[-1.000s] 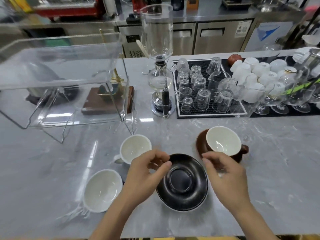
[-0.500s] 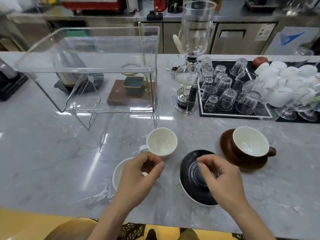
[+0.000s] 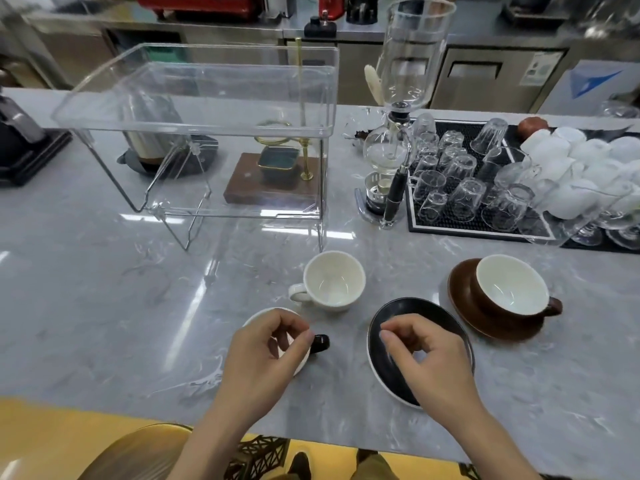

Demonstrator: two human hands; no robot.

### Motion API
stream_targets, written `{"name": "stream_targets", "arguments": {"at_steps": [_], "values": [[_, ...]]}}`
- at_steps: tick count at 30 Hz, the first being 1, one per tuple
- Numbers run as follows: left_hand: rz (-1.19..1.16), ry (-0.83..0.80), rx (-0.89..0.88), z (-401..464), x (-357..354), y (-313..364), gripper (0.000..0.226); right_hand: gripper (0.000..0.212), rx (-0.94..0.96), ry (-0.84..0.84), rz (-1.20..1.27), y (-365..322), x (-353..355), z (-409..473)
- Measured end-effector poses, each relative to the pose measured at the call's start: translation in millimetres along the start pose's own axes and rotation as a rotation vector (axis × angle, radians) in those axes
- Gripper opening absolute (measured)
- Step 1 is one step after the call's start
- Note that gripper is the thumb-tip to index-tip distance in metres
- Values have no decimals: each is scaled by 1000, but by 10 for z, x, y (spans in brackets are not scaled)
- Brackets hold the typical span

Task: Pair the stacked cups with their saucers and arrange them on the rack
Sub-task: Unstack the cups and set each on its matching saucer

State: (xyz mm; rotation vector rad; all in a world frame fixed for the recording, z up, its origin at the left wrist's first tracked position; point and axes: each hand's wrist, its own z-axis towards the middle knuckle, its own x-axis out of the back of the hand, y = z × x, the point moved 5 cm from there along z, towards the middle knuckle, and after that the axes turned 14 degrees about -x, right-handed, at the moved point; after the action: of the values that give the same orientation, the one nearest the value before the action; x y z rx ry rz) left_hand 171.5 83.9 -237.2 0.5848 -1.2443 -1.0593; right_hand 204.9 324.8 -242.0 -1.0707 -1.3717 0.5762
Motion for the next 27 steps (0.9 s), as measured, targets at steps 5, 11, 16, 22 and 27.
{"name": "stream_targets", "arguments": {"at_steps": [5,11,16,22,27], "values": [[239,-7,-59,-116,265,-122,31,23,49,-86,-29,-119,-274,-15],[260,-61,17,-265,408,-338,66,24,16,-155,-56,-93,-597,13],[243,-160,52,-343,409,-503,97,31,12,-178,-96,-76,-762,7],[197,-218,55,-425,403,-636,101,29,13,-178,-142,-54,-875,4],[166,-199,110,-437,392,-715,109,27,-8,-164,-127,-7,-920,20]]}}
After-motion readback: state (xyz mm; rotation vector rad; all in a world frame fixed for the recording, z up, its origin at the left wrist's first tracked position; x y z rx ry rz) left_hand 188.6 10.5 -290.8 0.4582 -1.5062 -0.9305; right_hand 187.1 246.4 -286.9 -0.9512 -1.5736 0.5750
